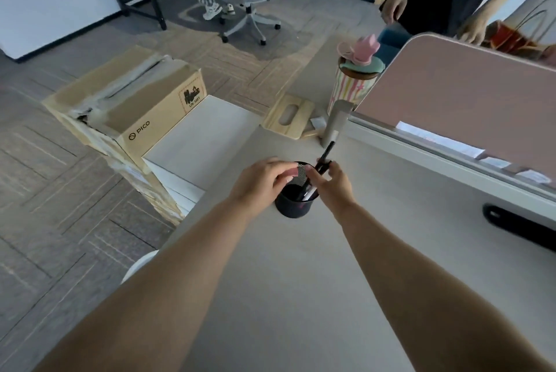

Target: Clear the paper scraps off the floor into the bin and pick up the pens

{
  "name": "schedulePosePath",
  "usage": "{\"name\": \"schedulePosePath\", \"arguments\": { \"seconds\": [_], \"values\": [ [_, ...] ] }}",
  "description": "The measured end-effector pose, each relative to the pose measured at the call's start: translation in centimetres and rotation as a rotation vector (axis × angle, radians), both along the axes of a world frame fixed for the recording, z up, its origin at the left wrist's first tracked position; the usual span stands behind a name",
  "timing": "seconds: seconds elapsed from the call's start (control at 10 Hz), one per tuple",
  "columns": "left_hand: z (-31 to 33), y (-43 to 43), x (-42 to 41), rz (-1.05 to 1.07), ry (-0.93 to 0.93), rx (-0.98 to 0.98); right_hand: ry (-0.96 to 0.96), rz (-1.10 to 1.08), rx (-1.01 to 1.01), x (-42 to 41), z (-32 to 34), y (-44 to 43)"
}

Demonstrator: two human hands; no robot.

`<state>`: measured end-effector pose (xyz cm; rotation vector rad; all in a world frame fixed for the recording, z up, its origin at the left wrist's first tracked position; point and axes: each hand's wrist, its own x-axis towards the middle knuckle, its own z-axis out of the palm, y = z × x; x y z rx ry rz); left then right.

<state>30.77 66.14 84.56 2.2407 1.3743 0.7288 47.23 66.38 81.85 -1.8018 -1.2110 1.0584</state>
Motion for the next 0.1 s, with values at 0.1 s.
{"name": "schedulePosePath", "arguments": {
  "seconds": [0.1],
  "values": [
    [-0.25,0.95,1.25,-0.024,0.153,-0.045,-0.007,0.021,-0.020,0.94,0.26,-0.74]
  ]
}}
